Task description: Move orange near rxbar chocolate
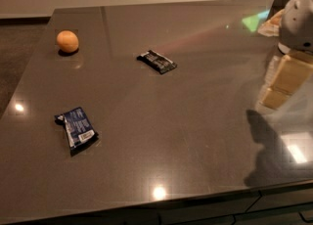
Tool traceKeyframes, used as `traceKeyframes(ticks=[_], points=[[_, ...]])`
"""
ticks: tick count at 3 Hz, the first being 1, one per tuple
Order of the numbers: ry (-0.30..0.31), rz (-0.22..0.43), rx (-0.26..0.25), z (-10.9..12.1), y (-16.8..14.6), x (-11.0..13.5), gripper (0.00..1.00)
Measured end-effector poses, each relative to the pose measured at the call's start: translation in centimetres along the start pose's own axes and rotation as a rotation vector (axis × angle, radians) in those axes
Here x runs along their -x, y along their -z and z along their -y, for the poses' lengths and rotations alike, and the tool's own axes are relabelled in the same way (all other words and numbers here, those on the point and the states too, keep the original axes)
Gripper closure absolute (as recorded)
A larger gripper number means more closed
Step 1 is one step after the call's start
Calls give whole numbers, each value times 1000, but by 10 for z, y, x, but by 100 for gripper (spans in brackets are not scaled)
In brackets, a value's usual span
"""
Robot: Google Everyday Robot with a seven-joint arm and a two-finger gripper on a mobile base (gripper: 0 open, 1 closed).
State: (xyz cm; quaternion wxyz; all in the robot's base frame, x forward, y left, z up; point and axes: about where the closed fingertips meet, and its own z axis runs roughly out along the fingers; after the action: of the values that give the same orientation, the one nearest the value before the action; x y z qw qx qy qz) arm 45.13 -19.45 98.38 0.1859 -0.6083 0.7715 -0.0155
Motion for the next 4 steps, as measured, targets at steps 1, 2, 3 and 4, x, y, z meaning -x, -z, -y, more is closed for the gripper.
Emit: traceKeyframes(ticks=[1,2,3,4], points=[[-17,74,-31,17,-7,31,0],[-29,134,-66,37,-28,72,0],[-76,199,-96,65,-57,115,0],[-128,267,-91,89,-84,154,0]])
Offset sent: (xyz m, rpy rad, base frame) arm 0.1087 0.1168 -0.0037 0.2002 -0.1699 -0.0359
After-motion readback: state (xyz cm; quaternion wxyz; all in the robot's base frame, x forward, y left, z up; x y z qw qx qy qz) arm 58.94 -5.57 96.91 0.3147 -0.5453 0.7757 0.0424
